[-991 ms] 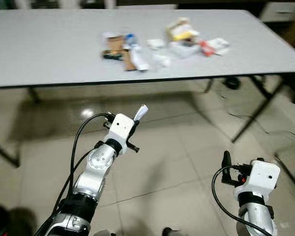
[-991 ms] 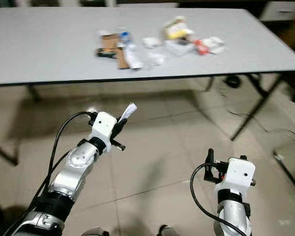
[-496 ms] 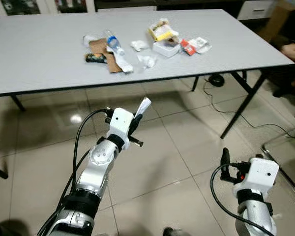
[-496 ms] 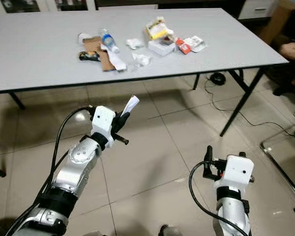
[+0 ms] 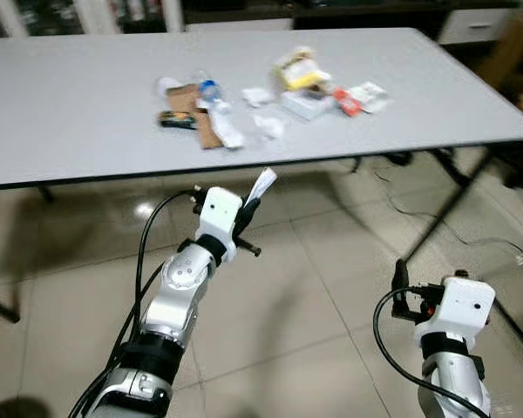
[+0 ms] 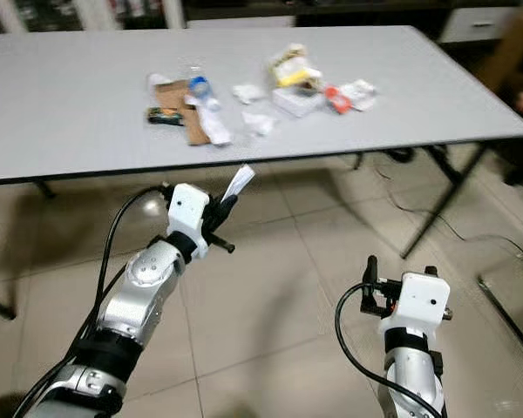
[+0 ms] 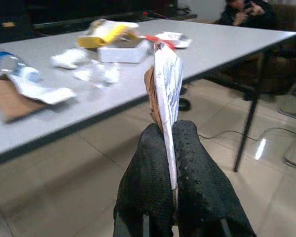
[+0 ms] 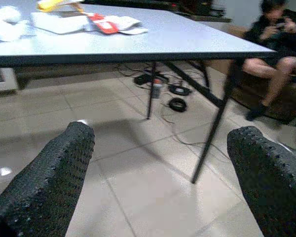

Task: Picking trash to rubbish bin

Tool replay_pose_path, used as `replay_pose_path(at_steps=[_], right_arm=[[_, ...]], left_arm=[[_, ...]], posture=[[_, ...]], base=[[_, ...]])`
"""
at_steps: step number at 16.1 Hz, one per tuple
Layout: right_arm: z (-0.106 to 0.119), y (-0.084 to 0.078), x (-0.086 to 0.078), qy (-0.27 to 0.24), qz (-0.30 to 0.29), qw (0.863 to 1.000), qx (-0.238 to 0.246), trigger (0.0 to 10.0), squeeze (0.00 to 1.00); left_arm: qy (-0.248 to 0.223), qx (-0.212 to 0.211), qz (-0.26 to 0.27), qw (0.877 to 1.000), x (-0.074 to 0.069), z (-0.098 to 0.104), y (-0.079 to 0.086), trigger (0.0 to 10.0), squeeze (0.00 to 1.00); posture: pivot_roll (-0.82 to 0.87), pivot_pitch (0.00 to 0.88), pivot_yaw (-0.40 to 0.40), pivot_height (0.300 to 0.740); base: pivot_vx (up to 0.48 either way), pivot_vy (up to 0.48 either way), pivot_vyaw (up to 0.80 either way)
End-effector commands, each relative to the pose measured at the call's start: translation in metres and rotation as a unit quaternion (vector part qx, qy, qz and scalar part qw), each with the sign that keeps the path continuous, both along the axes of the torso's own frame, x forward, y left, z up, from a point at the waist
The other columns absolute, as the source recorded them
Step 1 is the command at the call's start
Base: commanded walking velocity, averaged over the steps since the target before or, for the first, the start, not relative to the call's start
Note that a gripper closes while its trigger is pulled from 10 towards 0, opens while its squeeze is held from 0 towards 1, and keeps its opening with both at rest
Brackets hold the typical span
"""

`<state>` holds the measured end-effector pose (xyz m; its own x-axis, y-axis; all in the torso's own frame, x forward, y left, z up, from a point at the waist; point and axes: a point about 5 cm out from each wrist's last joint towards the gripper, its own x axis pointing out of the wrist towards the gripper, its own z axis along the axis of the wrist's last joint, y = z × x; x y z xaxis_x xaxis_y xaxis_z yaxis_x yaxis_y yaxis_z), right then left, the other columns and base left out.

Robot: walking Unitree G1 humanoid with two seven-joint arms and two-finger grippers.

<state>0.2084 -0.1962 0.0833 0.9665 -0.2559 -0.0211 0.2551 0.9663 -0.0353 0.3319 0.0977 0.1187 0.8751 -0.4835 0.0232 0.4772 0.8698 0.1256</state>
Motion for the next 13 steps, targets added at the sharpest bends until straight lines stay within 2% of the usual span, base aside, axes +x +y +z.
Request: replay_pose_path(at_steps=[1,13], right_arm=[[0.0029,0.0002,0.0024,-0.007,-0.003,1.000,-0.003,10.0,0.00],[0.0056,0.0026,0.0034,-0.011,0.003,1.000,-0.009,10.0,0.00]], left_arm=[[-0.019,0.001,-0.009,1.000,0.0013,0.0090,-0.0022,10.0,0.00],[-0.015,-0.003,-0.019,1.000,-0.0002,0.0082,-0.0053,10.0,0.00]], posture=[[0.12,0.067,-0.022,0.740],[0.12,0.074,-0.021,0.740]], base=[[0.480,0.000,0.00],[0.480,0.000,0.00]])
